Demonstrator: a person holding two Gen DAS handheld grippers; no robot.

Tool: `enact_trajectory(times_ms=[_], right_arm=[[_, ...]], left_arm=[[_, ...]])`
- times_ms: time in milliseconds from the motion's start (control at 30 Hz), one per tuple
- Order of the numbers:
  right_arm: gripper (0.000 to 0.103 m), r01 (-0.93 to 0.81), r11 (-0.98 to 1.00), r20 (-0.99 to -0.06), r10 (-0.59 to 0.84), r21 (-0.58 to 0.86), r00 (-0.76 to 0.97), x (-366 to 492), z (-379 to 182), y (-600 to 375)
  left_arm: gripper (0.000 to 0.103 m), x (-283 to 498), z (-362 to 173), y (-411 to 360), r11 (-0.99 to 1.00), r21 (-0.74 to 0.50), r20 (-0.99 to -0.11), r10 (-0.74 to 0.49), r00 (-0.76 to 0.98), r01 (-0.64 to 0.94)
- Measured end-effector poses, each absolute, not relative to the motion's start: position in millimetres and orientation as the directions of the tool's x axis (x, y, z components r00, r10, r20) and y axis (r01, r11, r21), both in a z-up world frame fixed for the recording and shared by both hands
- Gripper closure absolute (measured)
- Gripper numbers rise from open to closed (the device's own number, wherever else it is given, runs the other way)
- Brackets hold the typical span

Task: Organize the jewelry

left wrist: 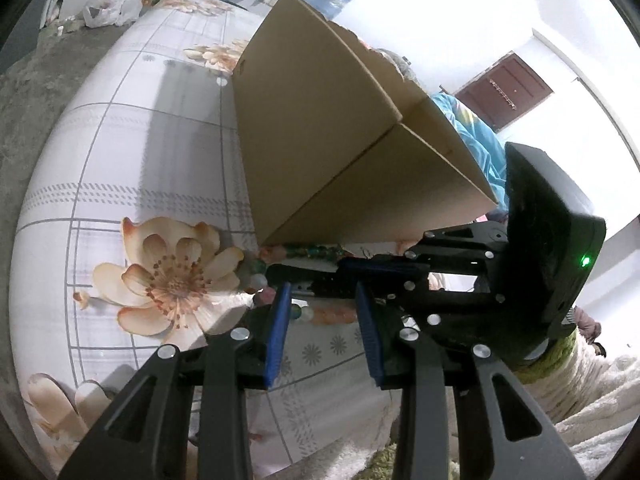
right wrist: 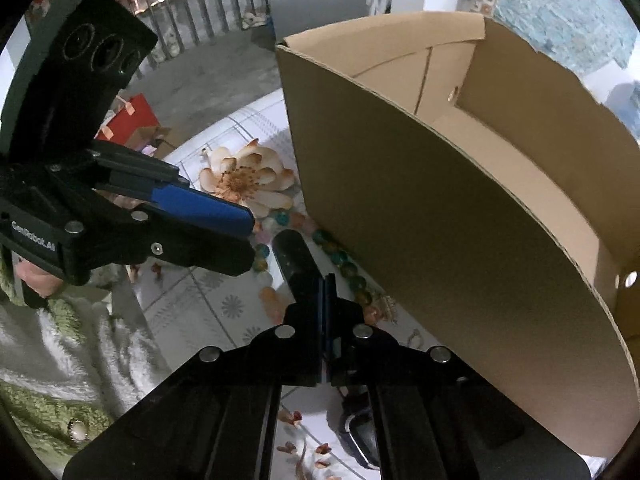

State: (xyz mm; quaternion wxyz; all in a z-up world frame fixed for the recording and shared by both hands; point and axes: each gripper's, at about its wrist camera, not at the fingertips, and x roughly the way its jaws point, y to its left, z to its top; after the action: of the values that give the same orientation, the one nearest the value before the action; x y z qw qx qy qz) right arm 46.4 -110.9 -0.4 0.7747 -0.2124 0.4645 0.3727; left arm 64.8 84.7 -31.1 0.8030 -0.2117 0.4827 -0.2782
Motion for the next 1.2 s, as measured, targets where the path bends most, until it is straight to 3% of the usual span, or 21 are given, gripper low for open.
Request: enact_trajectory(times_ms=[233,367,633,733,1000,1200], right_arm=[[0.096,-0.721,0.693,-0.84,0.391,0.001,0.375,38,20,-147],[0.063,-0.586,0.809,-0.78,0.399,0.051,0.483,23,40,-190],[0.061,-0.179,0.946,-0.752,0.323,0.27,0.575,-18,24,-276],[0.061,-0.085,0.943,-0.758,0.311,0.322,0.574,-29,6,-277],[0.058,0.018,0.955,-0.785,0.232,0.296,0.574,-35,-5,-284],[0.057,0.023,0.949,-0.801,0.251,0.313,0.544,-25,-18,-276]], left_arm=[[0.071,63,-32,78,0.775,-0.578,-0.676,-0.63,0.382,0.257],[0.071,57,-24,67,0.813,-0.492,-0.697,-0.583,0.418,0.312],[0.07,50,-18,14,0.83,-0.268,-0.747,-0.5,0.439,0.489],[0.07,58,-25,1,0.819,-0.258,-0.76,-0.5,0.416,0.513],[0.07,64,-36,-8,0.821,-0.259,-0.785,-0.486,0.385,0.509],[0.07,63,-37,-9,0.822,-0.257,-0.781,-0.486,0.393,0.508]])
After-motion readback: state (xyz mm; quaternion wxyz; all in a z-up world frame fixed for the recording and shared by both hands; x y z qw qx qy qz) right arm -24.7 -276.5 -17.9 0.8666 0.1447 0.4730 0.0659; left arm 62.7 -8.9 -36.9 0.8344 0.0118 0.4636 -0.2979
